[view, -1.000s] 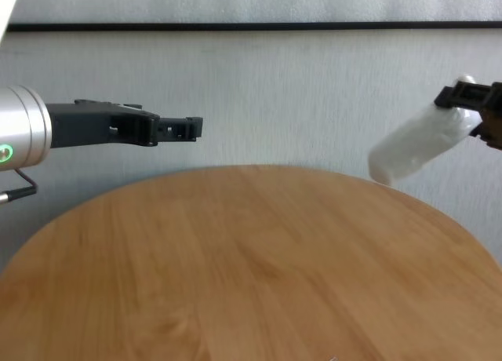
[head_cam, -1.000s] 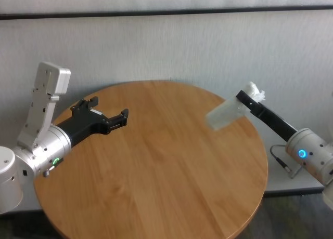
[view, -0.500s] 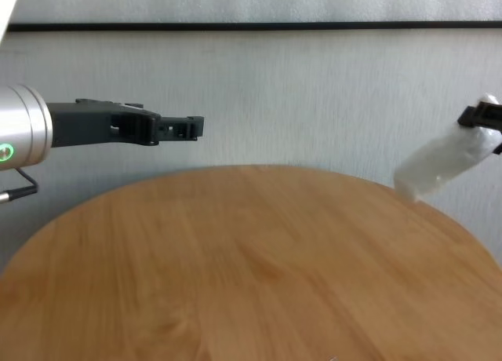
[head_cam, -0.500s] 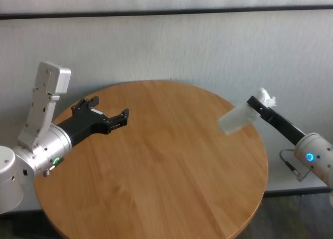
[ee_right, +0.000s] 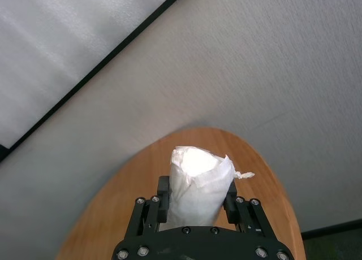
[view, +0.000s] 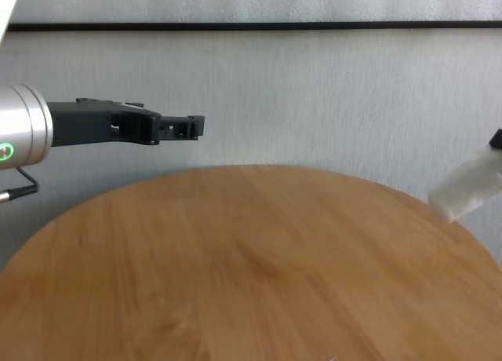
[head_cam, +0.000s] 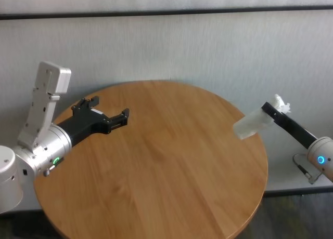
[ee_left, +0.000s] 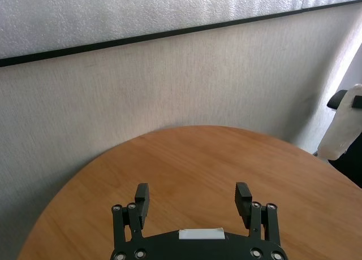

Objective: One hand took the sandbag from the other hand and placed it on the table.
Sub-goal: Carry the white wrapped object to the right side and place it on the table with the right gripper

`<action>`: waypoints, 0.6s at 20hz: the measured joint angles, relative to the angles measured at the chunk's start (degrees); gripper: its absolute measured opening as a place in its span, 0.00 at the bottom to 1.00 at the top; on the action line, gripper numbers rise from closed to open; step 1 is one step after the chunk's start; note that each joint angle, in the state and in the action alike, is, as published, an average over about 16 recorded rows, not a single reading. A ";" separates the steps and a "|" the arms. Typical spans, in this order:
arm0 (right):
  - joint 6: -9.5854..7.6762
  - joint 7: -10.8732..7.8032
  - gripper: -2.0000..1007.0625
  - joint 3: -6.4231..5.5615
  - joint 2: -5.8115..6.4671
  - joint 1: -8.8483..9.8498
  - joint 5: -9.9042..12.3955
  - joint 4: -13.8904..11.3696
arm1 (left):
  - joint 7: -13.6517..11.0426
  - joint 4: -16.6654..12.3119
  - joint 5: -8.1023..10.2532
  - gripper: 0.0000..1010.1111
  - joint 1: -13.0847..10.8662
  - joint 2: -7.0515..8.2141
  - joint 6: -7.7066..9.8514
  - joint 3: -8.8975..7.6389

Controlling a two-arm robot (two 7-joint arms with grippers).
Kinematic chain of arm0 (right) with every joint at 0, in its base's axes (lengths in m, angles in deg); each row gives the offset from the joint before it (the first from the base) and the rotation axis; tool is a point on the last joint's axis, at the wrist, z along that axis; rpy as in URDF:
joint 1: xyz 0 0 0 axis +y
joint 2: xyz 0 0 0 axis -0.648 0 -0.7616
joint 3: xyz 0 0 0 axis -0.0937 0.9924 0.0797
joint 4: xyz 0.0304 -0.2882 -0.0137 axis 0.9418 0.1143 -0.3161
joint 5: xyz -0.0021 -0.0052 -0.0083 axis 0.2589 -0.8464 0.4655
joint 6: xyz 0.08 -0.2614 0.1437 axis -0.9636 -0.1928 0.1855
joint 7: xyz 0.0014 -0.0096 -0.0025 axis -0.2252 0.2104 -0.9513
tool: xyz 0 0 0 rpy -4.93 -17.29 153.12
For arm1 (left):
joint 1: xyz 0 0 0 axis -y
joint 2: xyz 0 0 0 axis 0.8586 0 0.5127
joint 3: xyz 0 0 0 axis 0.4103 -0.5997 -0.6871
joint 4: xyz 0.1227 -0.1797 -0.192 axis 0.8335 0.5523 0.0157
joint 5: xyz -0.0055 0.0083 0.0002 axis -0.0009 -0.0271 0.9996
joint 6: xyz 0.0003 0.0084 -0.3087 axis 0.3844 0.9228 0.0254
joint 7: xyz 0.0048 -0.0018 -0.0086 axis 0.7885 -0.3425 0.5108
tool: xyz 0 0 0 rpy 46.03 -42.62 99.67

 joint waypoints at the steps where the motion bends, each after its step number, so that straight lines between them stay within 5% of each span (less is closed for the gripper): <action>1: -0.14 0.01 0.54 -0.06 0.00 -0.04 -0.14 0.27 | 0.00 0.00 0.01 0.99 0.00 0.00 0.00 0.00; 12: -4.86 0.14 0.54 1.33 0.30 -1.52 -1.41 2.71 | 0.01 -0.02 0.04 0.99 0.04 0.03 -0.01 0.04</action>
